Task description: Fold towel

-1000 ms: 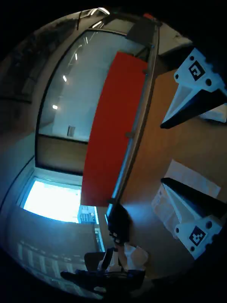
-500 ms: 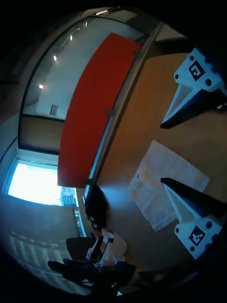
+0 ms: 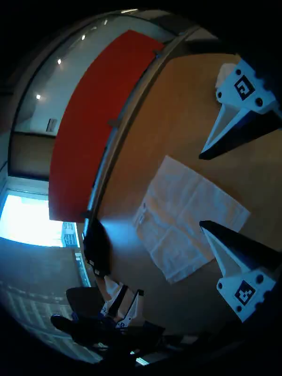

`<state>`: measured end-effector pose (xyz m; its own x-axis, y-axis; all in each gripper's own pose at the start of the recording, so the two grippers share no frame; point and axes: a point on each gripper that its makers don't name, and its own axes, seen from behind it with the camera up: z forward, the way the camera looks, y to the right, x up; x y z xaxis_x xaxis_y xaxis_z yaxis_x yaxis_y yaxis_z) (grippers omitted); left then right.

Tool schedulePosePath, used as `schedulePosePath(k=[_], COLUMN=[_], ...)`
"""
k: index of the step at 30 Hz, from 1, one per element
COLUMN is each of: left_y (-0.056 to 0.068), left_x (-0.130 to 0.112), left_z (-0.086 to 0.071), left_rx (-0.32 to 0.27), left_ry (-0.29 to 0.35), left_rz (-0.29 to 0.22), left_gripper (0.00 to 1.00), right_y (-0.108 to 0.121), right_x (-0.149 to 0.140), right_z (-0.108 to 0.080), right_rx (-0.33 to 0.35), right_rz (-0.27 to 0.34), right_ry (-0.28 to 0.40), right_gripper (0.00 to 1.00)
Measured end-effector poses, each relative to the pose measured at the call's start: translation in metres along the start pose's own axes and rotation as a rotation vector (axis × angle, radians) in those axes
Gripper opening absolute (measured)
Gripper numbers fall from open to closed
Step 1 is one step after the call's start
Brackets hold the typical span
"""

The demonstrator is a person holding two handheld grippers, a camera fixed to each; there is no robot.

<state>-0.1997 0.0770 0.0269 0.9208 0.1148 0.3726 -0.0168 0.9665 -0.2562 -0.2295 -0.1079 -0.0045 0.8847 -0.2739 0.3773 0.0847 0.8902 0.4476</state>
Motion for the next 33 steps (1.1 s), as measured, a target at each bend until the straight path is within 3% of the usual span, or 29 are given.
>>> schedulePosePath(k=[8,20,33], left_y=[0.013,0.031,0.034], left_x=[-0.034,-0.075,-0.093], left_z=[0.021,0.041,0.050], left_rx=[-0.039,-0.082,-0.072], left_ry=[-0.078,-0.176,-0.224], left_rz=[0.006,0.033,0.012], left_gripper=[0.95,0.95,0.95], right_y=[-0.010,-0.023,-0.033], right_x=[-0.030,-0.073,-0.099], right_z=[0.012,0.018,0.024], right_rx=[0.025,0.055,0.081], right_rz=[0.004,-0.002,0.000], right_ry=[-0.062,-0.150,-0.209], right_gripper=[1.00,1.00,0.96])
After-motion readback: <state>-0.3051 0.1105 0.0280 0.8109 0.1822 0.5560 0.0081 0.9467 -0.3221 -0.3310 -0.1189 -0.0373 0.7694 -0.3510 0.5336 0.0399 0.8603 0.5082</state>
